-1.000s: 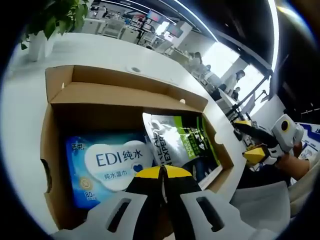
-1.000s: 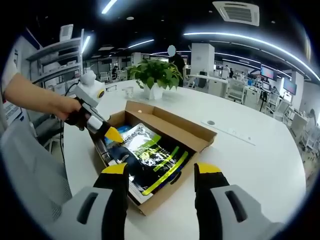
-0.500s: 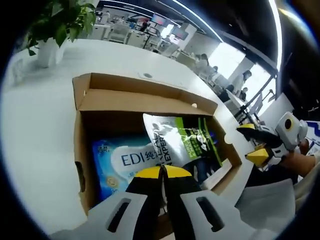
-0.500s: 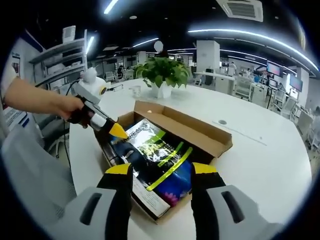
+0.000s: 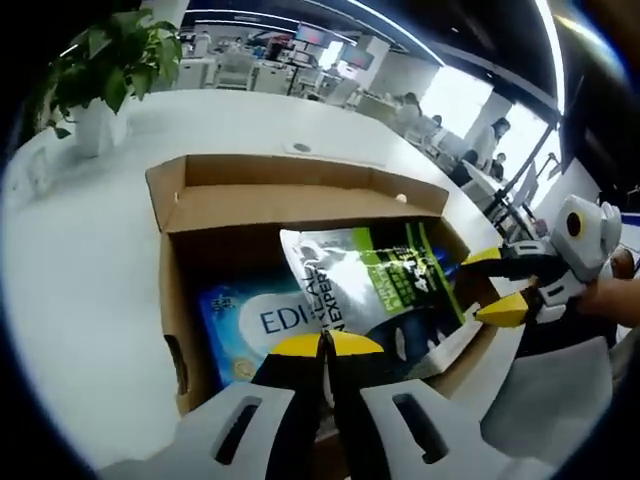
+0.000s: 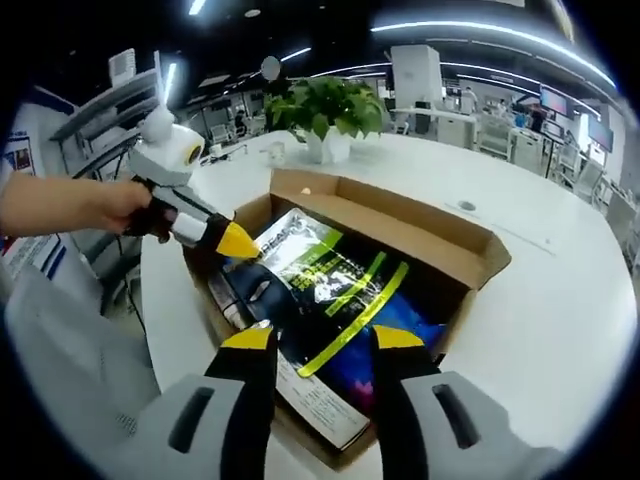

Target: Operate the shoe box by opening the lid, removing the specified soft item, and placing it in the target area until the item is outside and the box remains undamaged.

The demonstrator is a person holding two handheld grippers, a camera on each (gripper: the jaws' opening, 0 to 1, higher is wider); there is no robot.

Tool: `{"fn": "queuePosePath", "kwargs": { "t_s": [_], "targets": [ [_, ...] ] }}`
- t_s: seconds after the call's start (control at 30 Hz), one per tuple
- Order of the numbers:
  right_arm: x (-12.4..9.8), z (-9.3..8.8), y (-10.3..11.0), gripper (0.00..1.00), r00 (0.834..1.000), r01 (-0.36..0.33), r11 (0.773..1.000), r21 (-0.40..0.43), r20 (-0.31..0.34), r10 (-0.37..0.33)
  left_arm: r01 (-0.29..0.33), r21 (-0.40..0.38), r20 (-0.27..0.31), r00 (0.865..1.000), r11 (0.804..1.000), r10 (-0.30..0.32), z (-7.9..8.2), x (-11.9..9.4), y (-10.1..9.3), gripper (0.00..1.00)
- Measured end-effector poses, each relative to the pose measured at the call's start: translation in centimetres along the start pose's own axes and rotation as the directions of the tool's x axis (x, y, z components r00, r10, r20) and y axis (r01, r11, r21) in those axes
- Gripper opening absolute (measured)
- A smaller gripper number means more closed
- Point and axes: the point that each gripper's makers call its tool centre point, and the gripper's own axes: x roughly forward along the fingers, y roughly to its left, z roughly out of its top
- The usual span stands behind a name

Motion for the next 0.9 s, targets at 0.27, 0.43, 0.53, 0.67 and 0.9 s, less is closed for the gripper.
{"fn": "queuePosePath", "kwargs": {
  "t_s": [0.27,0.43,0.53,0.67,0.9],
  "targets": [
    [1.0,-0.8,0.3,0.31,0.998,-0.017,0.999,0.030,-0.054,0.019,-0.018,0.019,-0.016,1.000,1.000,0.018,-0.2,0.3,0.4,0.00],
    [1.5,-1.2,0.4,0.29,0.997,-0.027,0.997,0.077,-0.071,0.032,-0.017,0.015,-0.025,1.000,1.000,0.018,-0.5,0.5,0.5,0.00],
    [1.7,-1.3,0.7,0.26,0.997,-0.032,0.996,0.087,-0.074,0.038,-0.012,0.008,-0.025,1.000,1.000,0.012,-0.6,0.5,0.5,0.00],
    [1.9,-1.1,1.1,0.22,0.997,-0.039,0.993,0.108,-0.063,0.046,-0.021,0.012,-0.018,1.000,1.000,0.021,-0.5,0.3,0.6,0.00],
    [1.2,0.0,1.4,0.06,0.999,-0.032,0.995,0.098,-0.016,0.034,-0.020,0.013,0.008,1.000,1.000,0.020,0.0,-0.5,0.5,0.00]
  ]
}}
